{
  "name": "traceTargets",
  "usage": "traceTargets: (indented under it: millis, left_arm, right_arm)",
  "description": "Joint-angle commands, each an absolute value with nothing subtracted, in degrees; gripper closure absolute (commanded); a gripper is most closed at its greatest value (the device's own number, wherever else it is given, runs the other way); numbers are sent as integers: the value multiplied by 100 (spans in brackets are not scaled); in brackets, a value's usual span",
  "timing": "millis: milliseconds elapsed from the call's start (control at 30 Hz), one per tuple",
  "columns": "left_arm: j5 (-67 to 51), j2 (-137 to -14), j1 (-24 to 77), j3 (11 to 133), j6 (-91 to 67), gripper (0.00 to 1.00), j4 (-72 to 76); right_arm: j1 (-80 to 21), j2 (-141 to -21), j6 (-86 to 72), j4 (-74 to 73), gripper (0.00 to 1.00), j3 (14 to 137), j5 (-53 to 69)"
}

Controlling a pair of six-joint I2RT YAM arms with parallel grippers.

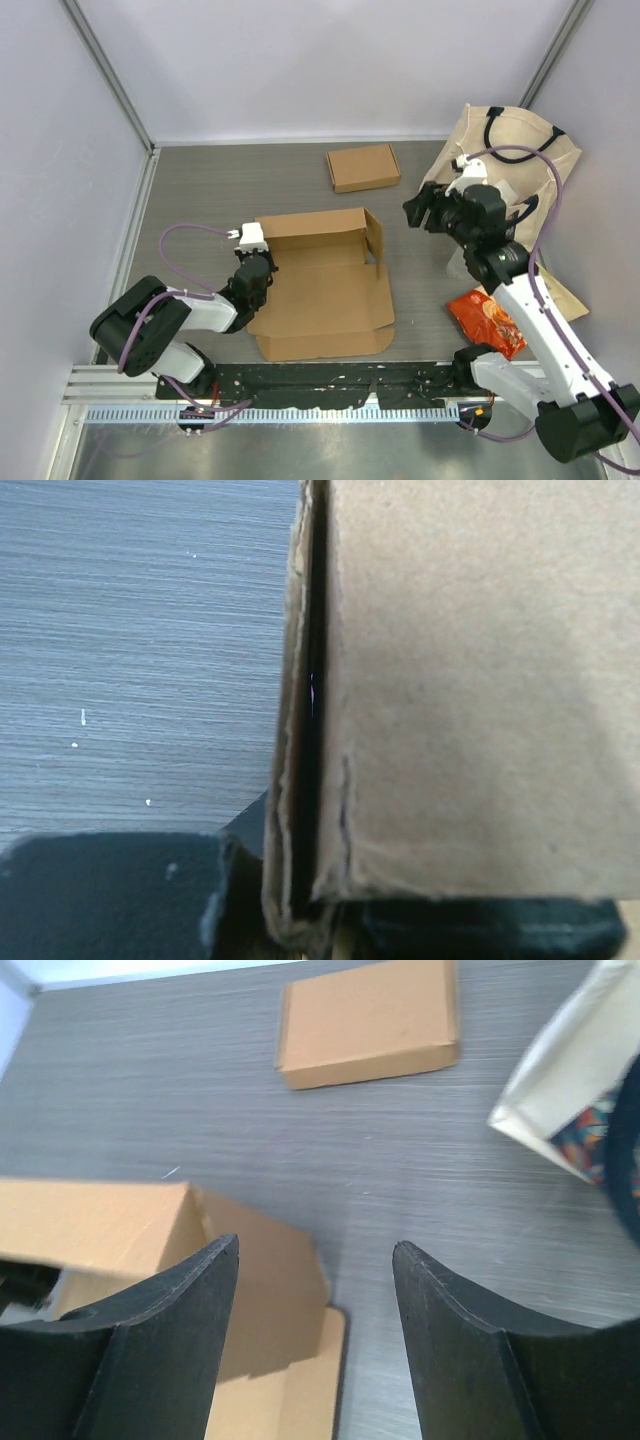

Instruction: Fold the paper box

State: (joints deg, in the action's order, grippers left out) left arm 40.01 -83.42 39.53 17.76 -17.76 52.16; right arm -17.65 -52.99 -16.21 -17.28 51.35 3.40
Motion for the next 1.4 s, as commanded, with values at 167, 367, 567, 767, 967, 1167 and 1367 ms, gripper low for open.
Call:
traceTargets:
  millis: [167,367,567,767,967,1167,1367]
  left_arm:
    - [3999,-8341,3973,1784,-1775,100,5511]
    - [3929,-8393,3973,1802,-1828,100,5520]
    - [3937,-8350,3973,1784,-1837,100,5520]
    - [4034,-8191,3973,1714,-1732,100,5502]
    - [3990,-8270,3973,1714,-1740,100,5537]
    - [3982,-8402,3973,1731,-1740,100,5616]
    - [3981,-8402,3973,1758,-1644,100,5607]
  right_arm:
    - [-2317,-6663,-625,-2848,41,5671,-694]
    - [-3120,-6522,174,-1718,40,4907,-232]
    - [-3313,-6539,360,1631,38,3597,448]
    - [-3541,-7144,360,4004,37,2831,27]
    - [-3770,-8092,606,6203,37,2505,-966]
    - [-3955,-9392,1098,7768,40,2724,-1660]
    - [-3981,-9966,1142,8384,62,2935,-2186]
